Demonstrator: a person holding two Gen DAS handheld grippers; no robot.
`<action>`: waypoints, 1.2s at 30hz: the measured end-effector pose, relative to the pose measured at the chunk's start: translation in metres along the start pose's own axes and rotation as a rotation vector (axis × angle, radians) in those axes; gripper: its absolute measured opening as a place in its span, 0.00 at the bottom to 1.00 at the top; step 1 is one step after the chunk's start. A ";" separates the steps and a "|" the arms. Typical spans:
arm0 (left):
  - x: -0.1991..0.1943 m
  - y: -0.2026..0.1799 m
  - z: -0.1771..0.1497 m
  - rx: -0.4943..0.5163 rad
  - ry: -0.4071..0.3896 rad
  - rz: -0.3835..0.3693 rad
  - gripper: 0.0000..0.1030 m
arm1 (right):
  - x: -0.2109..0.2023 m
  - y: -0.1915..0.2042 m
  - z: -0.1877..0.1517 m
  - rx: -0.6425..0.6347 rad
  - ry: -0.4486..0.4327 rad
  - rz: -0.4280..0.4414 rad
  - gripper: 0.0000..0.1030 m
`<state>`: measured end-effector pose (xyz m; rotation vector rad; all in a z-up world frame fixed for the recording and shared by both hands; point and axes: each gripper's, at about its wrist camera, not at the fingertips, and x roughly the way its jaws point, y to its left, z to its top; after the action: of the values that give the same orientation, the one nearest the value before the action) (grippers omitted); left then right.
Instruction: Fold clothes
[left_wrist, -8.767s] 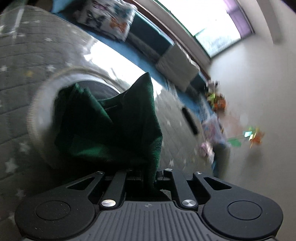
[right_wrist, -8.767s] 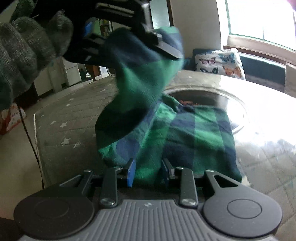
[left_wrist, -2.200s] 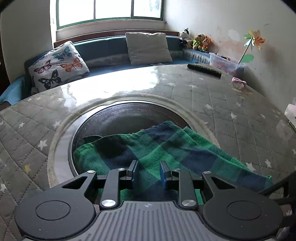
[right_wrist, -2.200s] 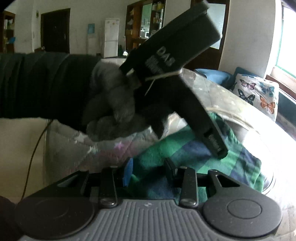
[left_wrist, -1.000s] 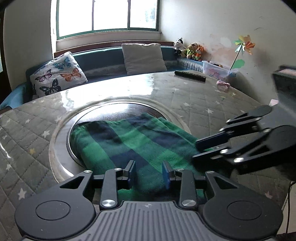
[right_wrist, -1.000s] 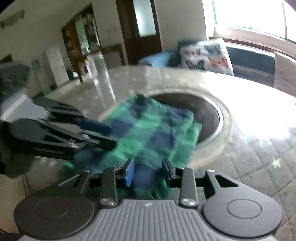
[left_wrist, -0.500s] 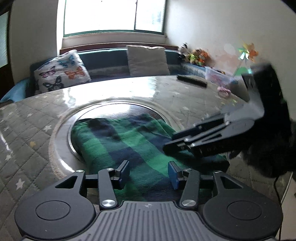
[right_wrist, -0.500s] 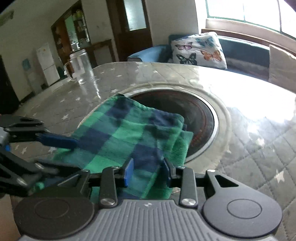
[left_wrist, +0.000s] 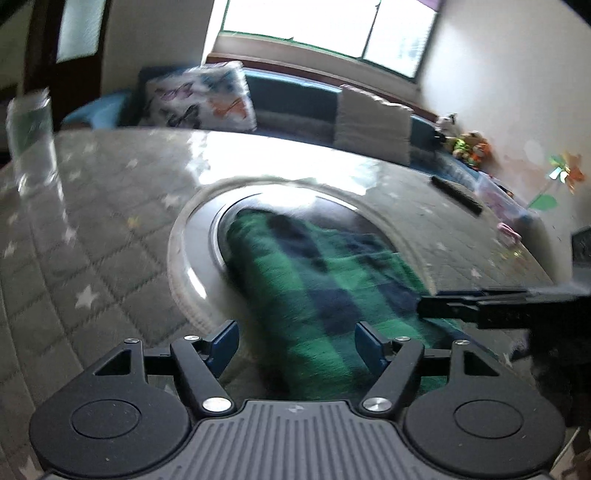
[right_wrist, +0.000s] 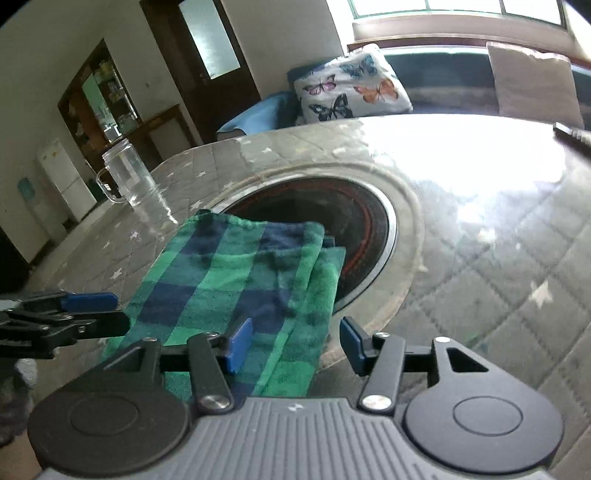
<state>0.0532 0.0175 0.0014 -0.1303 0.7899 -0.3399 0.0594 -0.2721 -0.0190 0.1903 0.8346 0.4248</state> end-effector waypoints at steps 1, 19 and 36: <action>0.002 0.003 -0.001 -0.017 0.009 0.007 0.70 | 0.001 -0.001 -0.001 0.014 0.007 0.006 0.52; 0.012 0.011 -0.002 -0.139 0.066 -0.053 0.57 | 0.013 0.008 0.000 0.067 0.033 0.001 0.45; 0.018 0.004 -0.001 -0.139 0.083 -0.057 0.55 | 0.014 0.009 -0.001 0.075 0.021 -0.021 0.40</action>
<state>0.0656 0.0149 -0.0123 -0.2709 0.8933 -0.3465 0.0642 -0.2584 -0.0261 0.2465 0.8733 0.3768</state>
